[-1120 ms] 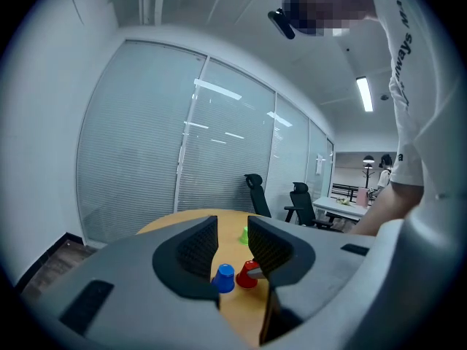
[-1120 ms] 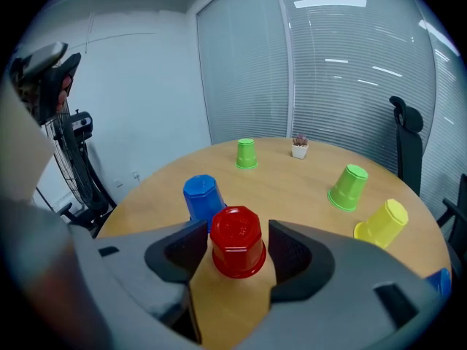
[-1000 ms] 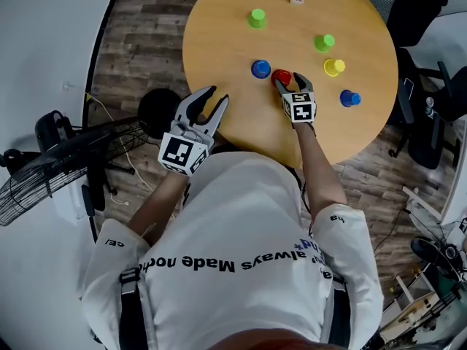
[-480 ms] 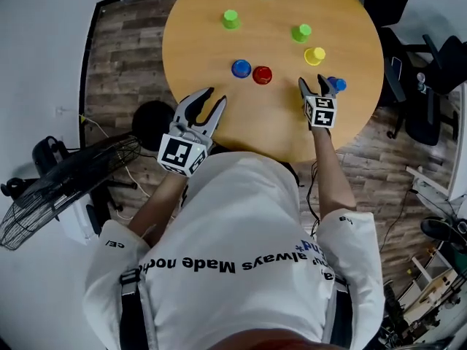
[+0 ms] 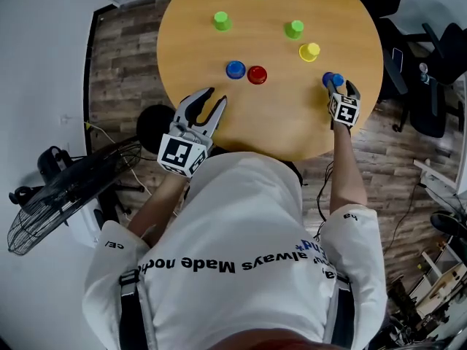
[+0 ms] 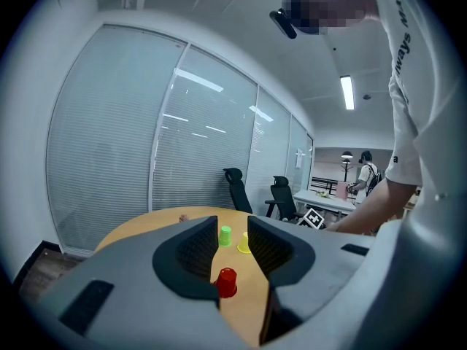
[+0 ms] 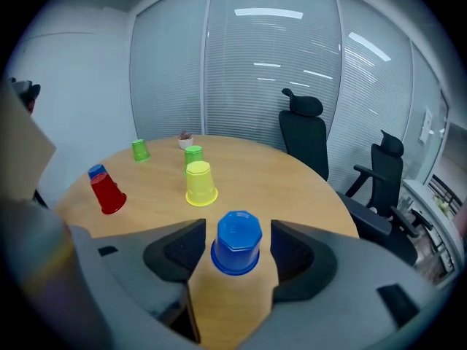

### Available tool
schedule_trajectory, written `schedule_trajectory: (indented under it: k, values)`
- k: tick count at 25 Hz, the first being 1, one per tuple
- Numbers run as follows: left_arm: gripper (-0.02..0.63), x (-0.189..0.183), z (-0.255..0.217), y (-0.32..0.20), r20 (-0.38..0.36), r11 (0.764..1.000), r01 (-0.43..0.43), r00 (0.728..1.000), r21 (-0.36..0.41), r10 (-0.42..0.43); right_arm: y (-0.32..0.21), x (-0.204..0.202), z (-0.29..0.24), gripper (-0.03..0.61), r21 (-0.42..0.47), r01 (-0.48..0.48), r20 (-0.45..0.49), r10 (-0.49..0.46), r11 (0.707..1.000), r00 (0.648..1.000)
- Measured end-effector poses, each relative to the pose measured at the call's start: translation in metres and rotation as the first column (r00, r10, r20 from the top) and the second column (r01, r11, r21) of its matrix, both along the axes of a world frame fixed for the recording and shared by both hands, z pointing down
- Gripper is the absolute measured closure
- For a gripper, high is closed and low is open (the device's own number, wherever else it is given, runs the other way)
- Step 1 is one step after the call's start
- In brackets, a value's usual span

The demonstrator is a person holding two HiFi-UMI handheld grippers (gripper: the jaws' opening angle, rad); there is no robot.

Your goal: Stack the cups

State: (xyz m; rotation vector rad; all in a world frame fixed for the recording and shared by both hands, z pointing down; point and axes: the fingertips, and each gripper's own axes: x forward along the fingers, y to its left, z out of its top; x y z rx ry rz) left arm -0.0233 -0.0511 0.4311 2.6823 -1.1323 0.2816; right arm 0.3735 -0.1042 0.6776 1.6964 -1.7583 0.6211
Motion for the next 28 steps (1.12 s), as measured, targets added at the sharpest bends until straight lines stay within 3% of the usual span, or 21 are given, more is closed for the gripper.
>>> schedule_trajectory:
  k: [9,11,14,20,28]
  values:
    - [0.471,0.01,0.0,-0.003,0.011,1.0,0.01,1.0,-0.011,-0.01,-0.009,0.004,0.021,0.301,-0.06,0.04,0.034,-0.038,0.997,0.999]
    - [0.472,0.008,0.0,-0.003,0.011,1.0,0.018,1.0,-0.012,-0.018,-0.01,0.003,0.021,0.337,-0.059,0.048,0.026,-0.047,0.997,0.999]
    - [0.472,0.004,-0.001,-0.003,0.007,0.999,0.033,0.999,-0.012,-0.033,-0.014,-0.008,0.014,0.337,-0.039,0.072,0.025,-0.071,0.997,0.997]
    - [0.474,-0.003,-0.002,0.003,-0.012,0.999,0.049,0.999,-0.01,-0.049,-0.02,-0.065,-0.003,0.337,-0.007,0.184,0.039,-0.184,0.983,0.982]
    - [0.474,-0.022,-0.001,0.011,-0.017,0.997,0.073,0.997,-0.01,-0.073,-0.016,-0.155,0.0,0.337,-0.009,0.335,0.055,-0.334,0.942,0.941]
